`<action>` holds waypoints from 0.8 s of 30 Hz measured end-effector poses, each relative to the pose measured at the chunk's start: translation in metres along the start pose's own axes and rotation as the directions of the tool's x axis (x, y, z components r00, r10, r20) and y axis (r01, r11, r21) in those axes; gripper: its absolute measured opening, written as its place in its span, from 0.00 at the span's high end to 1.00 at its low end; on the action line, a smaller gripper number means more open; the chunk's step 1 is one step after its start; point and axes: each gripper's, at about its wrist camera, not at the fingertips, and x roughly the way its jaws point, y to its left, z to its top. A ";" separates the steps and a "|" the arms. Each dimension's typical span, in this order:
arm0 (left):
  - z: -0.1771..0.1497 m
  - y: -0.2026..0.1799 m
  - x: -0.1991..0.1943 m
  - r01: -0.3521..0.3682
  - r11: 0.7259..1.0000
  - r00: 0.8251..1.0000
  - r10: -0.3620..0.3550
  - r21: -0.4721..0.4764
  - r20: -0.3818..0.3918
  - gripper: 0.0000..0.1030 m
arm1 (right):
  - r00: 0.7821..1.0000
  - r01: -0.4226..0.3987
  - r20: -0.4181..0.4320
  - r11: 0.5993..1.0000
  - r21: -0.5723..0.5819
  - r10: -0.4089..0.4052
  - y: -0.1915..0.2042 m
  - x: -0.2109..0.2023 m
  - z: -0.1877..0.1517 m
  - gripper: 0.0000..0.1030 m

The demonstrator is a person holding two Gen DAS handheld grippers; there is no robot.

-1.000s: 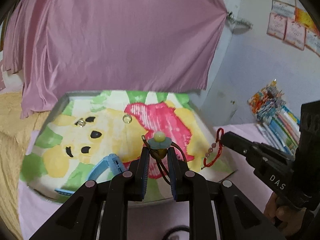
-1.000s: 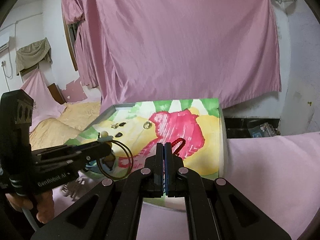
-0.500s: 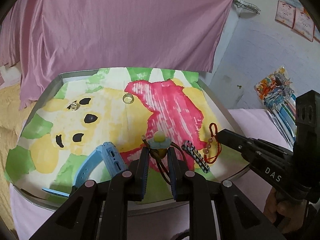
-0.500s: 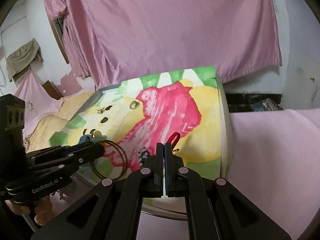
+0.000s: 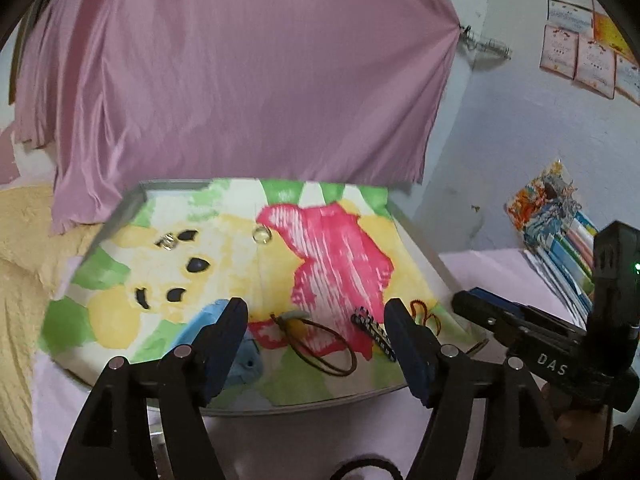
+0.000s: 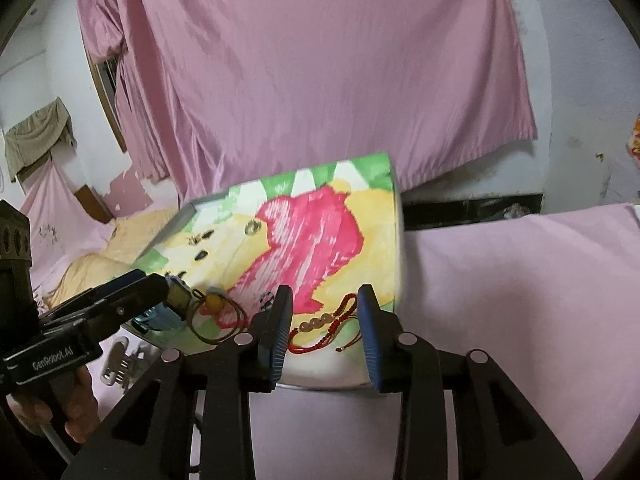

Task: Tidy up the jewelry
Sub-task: 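Withdraw both open tools from the tray toward the remaining items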

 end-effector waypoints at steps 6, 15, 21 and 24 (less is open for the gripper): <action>-0.007 0.012 -0.039 -0.029 0.999 0.993 0.034 -0.039 0.113 0.09 | 0.992 0.006 0.128 1.000 -0.028 -0.002 0.012 -0.037 -0.006 0.44; -0.032 0.029 -0.099 -0.111 0.993 0.952 0.121 -0.051 0.282 0.01 | 0.959 0.035 0.283 0.994 -0.100 -0.006 0.044 -0.085 -0.029 0.08; -0.055 0.038 -0.125 -0.144 0.988 0.930 0.152 -0.050 0.335 0.01 | 0.935 0.040 0.355 0.993 -0.112 0.002 0.056 -0.111 -0.048 0.03; -0.066 0.042 -0.136 -0.159 0.986 0.918 0.167 -0.051 0.360 0.01 | 0.924 0.039 0.382 0.993 -0.114 0.007 0.060 -0.119 -0.058 0.03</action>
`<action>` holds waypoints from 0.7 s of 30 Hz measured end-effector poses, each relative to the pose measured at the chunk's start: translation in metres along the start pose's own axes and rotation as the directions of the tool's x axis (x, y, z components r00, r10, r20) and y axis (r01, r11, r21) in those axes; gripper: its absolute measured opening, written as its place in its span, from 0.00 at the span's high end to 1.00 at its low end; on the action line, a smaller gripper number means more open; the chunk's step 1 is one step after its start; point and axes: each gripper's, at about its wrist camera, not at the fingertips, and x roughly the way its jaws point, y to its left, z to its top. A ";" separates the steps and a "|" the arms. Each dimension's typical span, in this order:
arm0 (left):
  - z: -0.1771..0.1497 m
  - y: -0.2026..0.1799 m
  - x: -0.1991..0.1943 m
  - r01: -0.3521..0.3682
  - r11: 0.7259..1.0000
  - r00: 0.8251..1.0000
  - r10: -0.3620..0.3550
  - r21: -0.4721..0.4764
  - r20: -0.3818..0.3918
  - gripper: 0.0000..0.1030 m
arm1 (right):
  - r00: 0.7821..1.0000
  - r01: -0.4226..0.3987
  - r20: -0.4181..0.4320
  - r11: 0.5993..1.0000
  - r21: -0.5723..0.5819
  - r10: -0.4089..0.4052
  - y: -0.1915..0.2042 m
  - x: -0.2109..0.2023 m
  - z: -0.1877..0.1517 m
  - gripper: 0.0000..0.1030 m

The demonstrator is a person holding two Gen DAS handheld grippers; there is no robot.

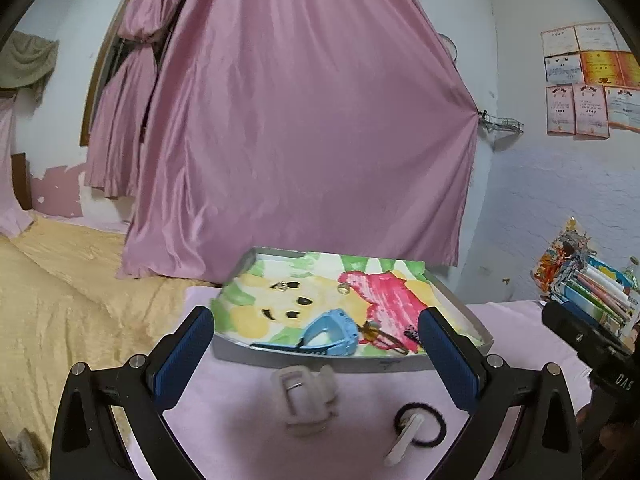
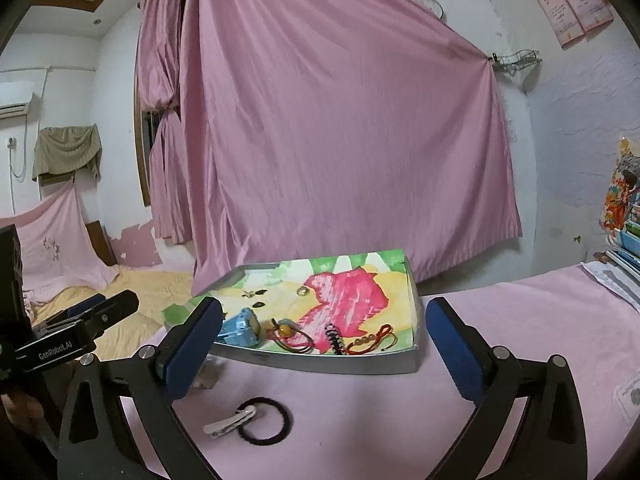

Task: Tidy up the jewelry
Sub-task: 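Withdraw both open tools from the tray toward the remaining items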

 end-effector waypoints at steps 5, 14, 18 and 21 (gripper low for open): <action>-0.009 0.013 -0.020 -0.024 1.000 0.999 0.024 0.013 0.026 0.01 | 1.000 -0.005 -0.009 1.000 -0.014 0.005 0.010 -0.010 -0.011 0.03; -0.031 0.032 -0.033 -0.041 0.999 0.999 0.041 0.001 -0.015 0.01 | 0.997 -0.011 -0.078 0.998 -0.063 0.006 0.026 -0.011 -0.033 0.03; -0.037 0.037 -0.032 -0.042 0.999 0.998 0.042 -0.006 -0.036 0.01 | 0.995 -0.011 -0.103 0.997 -0.077 0.003 0.030 -0.013 -0.040 0.03; -0.041 0.041 -0.032 -0.041 0.999 0.998 0.040 -0.010 -0.049 0.01 | 0.991 -0.013 -0.131 0.996 -0.083 0.002 0.032 -0.012 -0.047 0.03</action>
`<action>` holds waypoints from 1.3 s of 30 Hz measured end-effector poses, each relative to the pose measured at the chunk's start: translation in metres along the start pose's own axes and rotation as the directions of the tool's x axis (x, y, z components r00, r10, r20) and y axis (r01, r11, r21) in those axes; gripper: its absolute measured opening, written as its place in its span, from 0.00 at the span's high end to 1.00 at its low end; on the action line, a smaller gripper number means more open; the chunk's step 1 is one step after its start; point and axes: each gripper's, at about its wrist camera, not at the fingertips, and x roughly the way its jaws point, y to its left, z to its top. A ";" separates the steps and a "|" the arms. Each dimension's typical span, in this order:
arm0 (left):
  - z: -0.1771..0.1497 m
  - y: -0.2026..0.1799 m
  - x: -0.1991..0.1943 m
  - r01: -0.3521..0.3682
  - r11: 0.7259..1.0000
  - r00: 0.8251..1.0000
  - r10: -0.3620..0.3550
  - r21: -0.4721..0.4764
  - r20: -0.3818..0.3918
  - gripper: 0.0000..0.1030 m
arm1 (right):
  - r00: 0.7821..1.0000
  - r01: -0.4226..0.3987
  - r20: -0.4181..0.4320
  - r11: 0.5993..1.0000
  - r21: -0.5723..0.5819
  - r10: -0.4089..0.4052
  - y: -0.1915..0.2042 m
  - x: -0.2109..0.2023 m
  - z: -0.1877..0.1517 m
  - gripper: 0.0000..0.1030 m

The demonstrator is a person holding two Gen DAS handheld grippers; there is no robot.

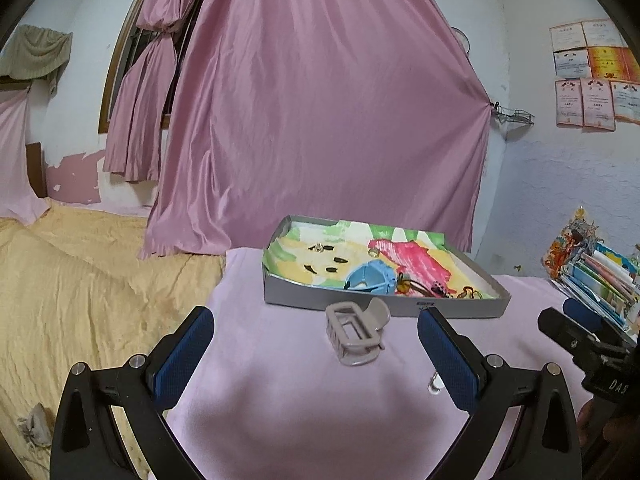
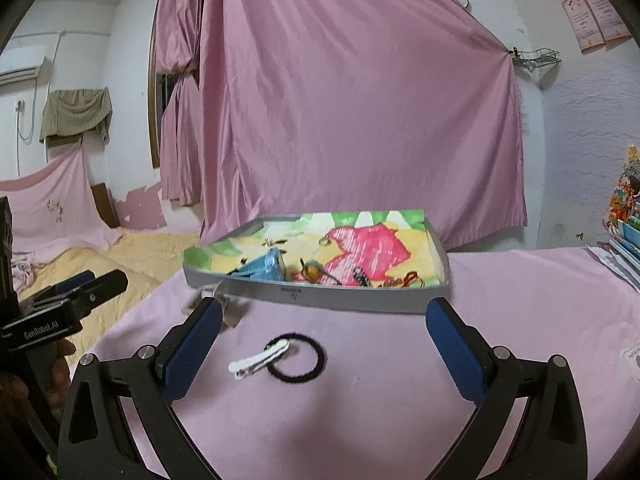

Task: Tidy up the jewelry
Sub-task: 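Withdraw both open tools from the tray toward the remaining items, then grasp the grey claw clip with the left tool while the right tool grasps the black hair tie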

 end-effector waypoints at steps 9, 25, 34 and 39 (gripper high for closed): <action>-0.004 0.002 0.005 0.001 1.000 1.000 -0.001 -0.002 -0.029 0.01 | 0.999 0.003 -0.033 1.000 0.000 -0.003 0.003 0.004 -0.005 0.03; -0.003 -0.006 0.033 0.020 1.000 0.992 -0.021 -0.007 -0.124 0.01 | 0.988 0.045 -0.146 0.999 -0.004 -0.045 -0.006 0.025 -0.001 0.03; 0.000 -0.015 0.056 0.032 0.999 0.978 -0.033 -0.006 -0.205 0.01 | 0.969 0.041 -0.246 0.999 0.028 -0.033 -0.015 0.046 0.002 0.03; 0.002 -0.021 0.070 0.023 1.000 0.965 -0.019 0.011 -0.260 0.01 | 0.947 0.017 -0.322 0.999 0.044 -0.002 -0.017 0.062 0.001 0.21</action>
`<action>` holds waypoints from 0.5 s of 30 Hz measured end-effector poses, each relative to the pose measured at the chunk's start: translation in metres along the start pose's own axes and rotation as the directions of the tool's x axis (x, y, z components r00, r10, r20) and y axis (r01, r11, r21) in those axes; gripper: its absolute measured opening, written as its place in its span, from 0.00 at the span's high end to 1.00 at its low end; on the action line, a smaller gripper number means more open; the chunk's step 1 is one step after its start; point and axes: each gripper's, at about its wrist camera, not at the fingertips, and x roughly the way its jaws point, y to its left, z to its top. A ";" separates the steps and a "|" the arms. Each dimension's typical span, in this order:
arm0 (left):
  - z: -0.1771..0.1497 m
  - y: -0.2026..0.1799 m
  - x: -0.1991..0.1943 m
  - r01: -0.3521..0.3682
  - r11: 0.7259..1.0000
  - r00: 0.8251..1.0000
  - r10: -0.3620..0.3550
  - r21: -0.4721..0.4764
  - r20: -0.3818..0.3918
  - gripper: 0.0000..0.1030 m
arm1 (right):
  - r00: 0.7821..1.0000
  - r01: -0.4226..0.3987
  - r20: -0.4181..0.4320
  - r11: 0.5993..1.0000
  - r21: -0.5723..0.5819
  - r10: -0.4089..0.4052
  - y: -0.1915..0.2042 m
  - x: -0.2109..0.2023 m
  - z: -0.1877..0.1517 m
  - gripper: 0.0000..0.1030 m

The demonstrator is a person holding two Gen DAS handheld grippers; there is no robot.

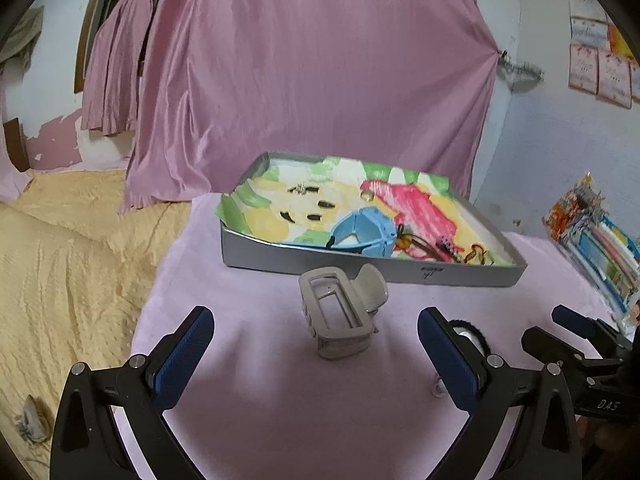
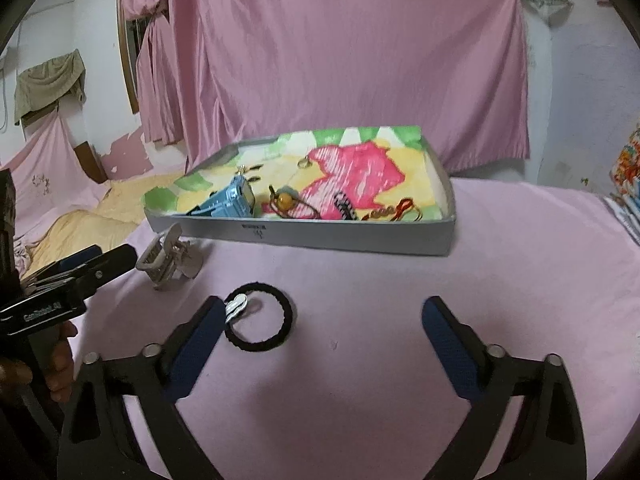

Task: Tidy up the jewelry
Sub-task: 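Grasp the grey claw clip with the left tool while the right tool grasps the black hair tie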

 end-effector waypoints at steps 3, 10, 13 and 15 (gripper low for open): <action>0.002 -0.003 0.009 0.004 1.000 0.999 -0.003 0.007 -0.049 0.01 | 0.999 -0.013 -0.051 1.000 -0.002 0.013 0.000 0.011 0.001 0.34; 0.005 -0.010 0.027 0.048 0.999 0.989 -0.047 0.006 -0.140 0.17 | 0.986 -0.068 -0.157 0.997 -0.035 0.062 0.009 0.035 0.005 0.61; 0.007 -0.011 0.035 0.047 0.999 0.983 -0.047 -0.003 -0.177 0.26 | 0.982 -0.072 -0.178 0.995 -0.070 0.058 0.016 0.041 0.009 0.62; 0.009 -0.009 0.039 0.047 0.999 0.981 -0.049 -0.017 -0.186 0.30 | 0.979 -0.073 -0.196 0.993 -0.088 0.055 0.020 0.046 0.009 0.62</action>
